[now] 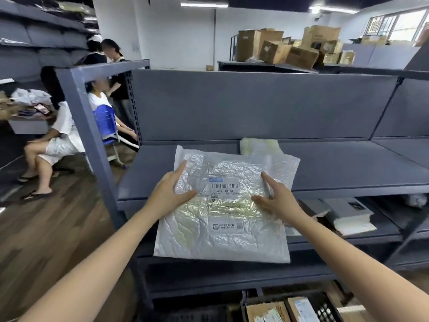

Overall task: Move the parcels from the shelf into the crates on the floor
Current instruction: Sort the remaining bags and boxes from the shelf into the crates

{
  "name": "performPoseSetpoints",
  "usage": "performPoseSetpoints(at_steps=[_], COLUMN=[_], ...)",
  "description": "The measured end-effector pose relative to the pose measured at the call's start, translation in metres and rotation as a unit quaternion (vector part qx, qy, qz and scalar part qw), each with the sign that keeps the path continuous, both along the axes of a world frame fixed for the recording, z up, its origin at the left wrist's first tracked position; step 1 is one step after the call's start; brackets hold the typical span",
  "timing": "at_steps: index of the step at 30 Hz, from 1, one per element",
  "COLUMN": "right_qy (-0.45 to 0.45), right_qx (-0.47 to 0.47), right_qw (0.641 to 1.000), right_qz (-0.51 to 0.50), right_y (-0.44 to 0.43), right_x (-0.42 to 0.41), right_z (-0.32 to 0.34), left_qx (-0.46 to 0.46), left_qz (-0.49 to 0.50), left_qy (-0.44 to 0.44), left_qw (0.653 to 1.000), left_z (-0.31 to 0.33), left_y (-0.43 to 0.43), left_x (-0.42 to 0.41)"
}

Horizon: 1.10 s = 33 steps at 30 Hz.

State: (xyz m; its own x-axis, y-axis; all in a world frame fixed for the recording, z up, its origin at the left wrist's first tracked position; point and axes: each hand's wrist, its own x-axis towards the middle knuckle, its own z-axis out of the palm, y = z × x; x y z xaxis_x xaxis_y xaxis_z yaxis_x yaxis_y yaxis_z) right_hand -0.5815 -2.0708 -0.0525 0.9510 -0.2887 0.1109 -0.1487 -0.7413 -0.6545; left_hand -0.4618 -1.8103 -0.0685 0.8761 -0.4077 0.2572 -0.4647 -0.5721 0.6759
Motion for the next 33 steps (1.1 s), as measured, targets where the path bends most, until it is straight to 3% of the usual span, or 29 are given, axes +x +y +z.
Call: performPoseSetpoints(at_steps=[4,12,19,25,33], right_qy=[0.028,0.125,0.191,0.225,0.261], right_qx=[0.012,0.002,-0.012,-0.007,-0.009], right_qw=[0.999,0.989,0.976,0.97,0.959], right_qz=[0.022,0.08,0.1,0.093,0.111], right_y=[0.008,0.022,0.034,0.039,0.054], right_x=[-0.036,-0.094,-0.086,-0.051,-0.026], right_z=[-0.021,-0.075,-0.147,-0.256,-0.464], left_qx=[0.067,0.117,0.16,0.192,0.217], left_qz=[-0.003,-0.061,-0.038,-0.005,0.047], left_qy=[0.045,0.169,0.224,0.221,0.193], left_qw=[0.997,0.977,0.96,0.956,0.956], left_z=[-0.02,-0.06,-0.129,-0.238,-0.444], left_y=[0.018,0.05,0.067,0.066,0.08], left_x=[-0.04,-0.127,-0.124,-0.094,-0.078])
